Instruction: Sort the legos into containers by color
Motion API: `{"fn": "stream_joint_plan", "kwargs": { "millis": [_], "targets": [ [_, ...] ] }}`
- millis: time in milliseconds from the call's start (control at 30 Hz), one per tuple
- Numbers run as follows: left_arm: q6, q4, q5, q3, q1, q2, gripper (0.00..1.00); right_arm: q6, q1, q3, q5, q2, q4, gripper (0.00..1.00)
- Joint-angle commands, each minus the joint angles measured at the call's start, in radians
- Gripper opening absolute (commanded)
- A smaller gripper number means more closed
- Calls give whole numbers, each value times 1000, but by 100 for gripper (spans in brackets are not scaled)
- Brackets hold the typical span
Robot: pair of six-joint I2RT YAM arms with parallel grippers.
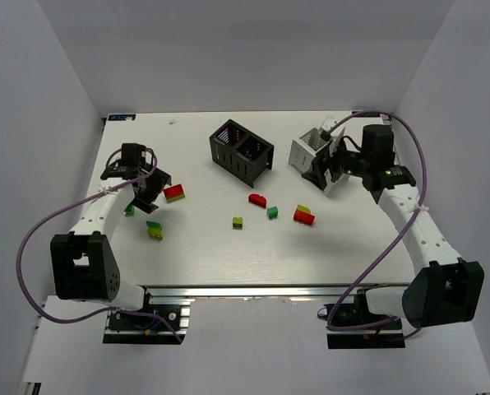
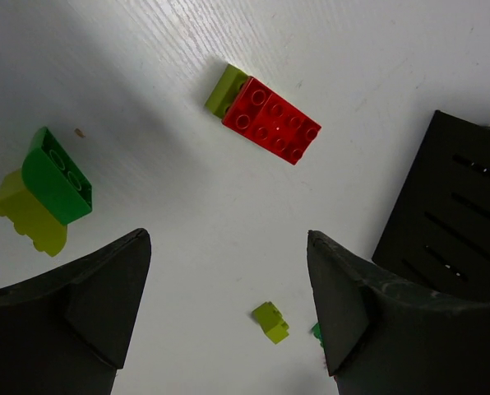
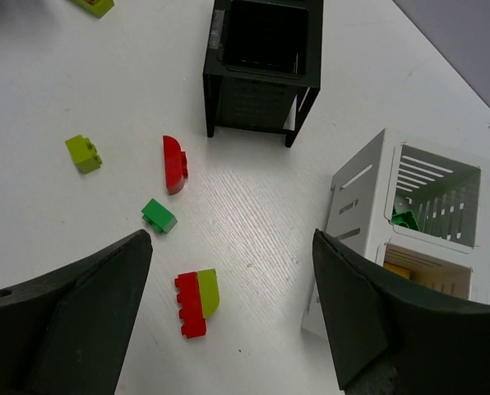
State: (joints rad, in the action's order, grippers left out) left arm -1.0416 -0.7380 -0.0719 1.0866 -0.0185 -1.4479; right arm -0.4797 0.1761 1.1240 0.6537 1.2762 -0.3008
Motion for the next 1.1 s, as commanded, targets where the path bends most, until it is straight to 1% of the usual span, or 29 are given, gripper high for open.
{"fn": "stream_joint_plan", "kwargs": {
  "millis": [0, 167, 233, 467, 733, 1067],
  "targets": [
    [-31, 11, 24, 2, 2, 35, 86, -25, -3, 28, 44, 2, -26, 84],
    [-47, -36, -18, 39, 2, 12, 86, -143, -3, 25, 133, -3, -112, 90],
    [-66, -46, -23, 50, 2, -8, 86, -166, -3, 10, 149, -11, -120, 89],
    [-103, -52, -22, 96, 2, -86, 86, -180, -1, -23, 155, -24, -112, 89],
    [-161, -43, -45, 156, 2, -138, 85, -191, -1, -66, 159, -38, -87, 89],
    [-216, -89, -29, 260, -1, -264, 83, -175, -9, -112, 169, -47, -40, 89]
  ]
}}
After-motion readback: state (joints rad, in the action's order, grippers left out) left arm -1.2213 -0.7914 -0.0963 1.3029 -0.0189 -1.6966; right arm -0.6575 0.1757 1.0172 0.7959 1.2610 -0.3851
